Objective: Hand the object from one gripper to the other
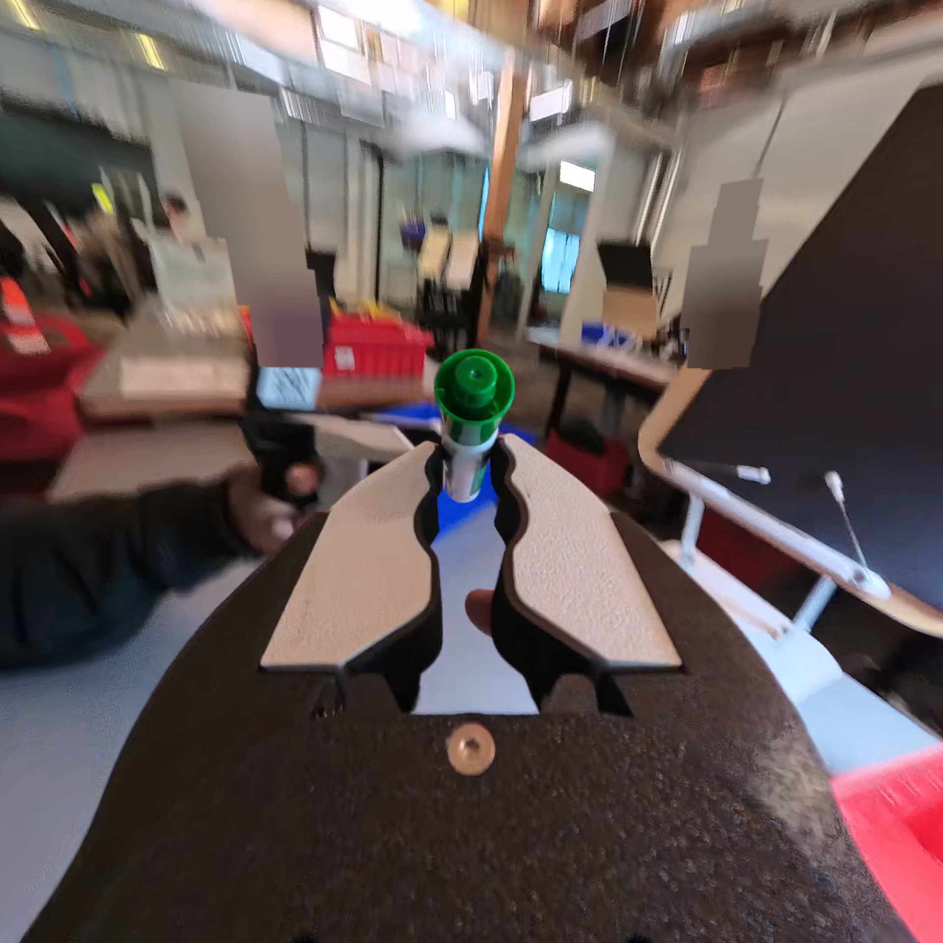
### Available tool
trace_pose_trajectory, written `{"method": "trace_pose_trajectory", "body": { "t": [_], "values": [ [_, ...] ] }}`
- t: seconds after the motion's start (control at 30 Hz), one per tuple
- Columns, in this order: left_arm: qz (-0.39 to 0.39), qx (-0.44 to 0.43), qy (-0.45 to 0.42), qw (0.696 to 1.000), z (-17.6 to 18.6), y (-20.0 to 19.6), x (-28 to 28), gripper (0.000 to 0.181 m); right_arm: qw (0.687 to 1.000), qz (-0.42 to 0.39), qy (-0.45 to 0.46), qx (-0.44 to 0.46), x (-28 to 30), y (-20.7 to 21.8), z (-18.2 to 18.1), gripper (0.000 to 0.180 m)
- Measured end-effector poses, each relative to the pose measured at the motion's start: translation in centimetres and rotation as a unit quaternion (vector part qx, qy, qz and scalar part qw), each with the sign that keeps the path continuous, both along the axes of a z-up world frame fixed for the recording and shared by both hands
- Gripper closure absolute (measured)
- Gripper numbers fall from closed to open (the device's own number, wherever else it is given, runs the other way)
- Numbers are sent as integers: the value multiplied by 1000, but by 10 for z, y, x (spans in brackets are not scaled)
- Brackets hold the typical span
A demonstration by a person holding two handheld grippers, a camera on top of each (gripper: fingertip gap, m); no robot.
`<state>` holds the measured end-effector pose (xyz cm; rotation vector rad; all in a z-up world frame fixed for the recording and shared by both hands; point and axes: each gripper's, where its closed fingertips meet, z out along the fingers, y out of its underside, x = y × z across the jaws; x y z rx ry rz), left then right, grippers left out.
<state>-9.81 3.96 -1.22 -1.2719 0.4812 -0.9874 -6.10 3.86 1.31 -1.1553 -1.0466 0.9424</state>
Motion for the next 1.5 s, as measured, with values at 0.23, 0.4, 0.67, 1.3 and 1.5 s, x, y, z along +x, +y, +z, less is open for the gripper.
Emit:
{"method": "trace_pose_trajectory", "body": {
  "t": [0.23, 0.4, 0.67, 1.3, 1.5],
  "values": [
    [116, 97, 349, 925, -52, 6, 24, 151, 982, -19, -189, -5, -10, 3, -55, 161],
    [148, 132, 391, 899, -62, 11, 29, 161, 980, -8, -195, 25, -17, -3, -61, 161],
    [-45, 2, 13, 999, 1, -11, 11, 161, 993, 102, -55, -36, -8, -10, -31, 140],
    [147, 34, 196, 969, -11, 17, -31, 147, 965, -81, -234, 88, 3, 28, -63, 158],
    [190, 136, 478, 846, -61, 17, 1, 136, 933, -44, -347, 87, 5, 18, -101, 158]
  ]
}}
